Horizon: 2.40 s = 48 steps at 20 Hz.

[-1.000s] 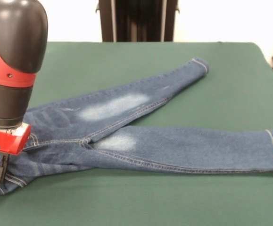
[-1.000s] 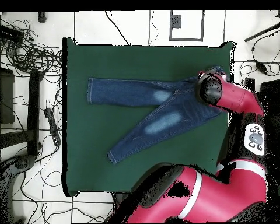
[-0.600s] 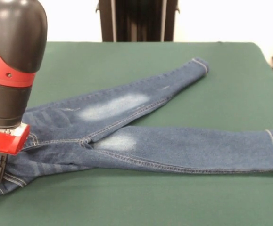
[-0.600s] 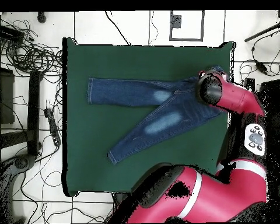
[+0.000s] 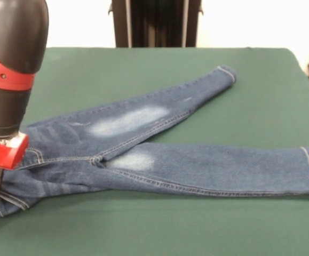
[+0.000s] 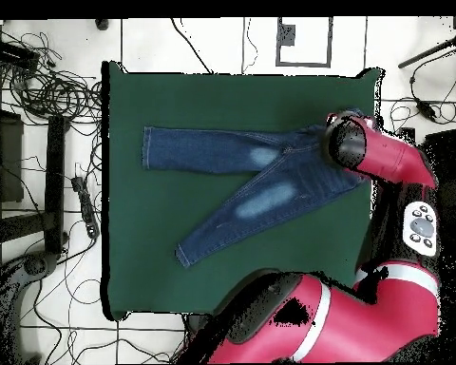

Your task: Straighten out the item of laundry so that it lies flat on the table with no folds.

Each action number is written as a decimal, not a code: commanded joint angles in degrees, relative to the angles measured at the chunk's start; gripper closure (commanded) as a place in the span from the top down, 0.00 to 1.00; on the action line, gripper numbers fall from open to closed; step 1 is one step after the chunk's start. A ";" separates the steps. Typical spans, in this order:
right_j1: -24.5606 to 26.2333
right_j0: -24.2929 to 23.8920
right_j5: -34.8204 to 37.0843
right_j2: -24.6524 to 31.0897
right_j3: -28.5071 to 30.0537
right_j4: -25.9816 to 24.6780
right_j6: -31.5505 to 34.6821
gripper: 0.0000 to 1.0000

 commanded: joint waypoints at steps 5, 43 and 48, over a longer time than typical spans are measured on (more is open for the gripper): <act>-5.76 2.97 17.85 1.78 -0.06 2.75 7.09 1.00; -1.99 12.30 35.38 -2.81 -7.44 14.26 26.32 1.00; -0.88 14.03 37.68 -4.83 -9.63 14.77 30.54 1.00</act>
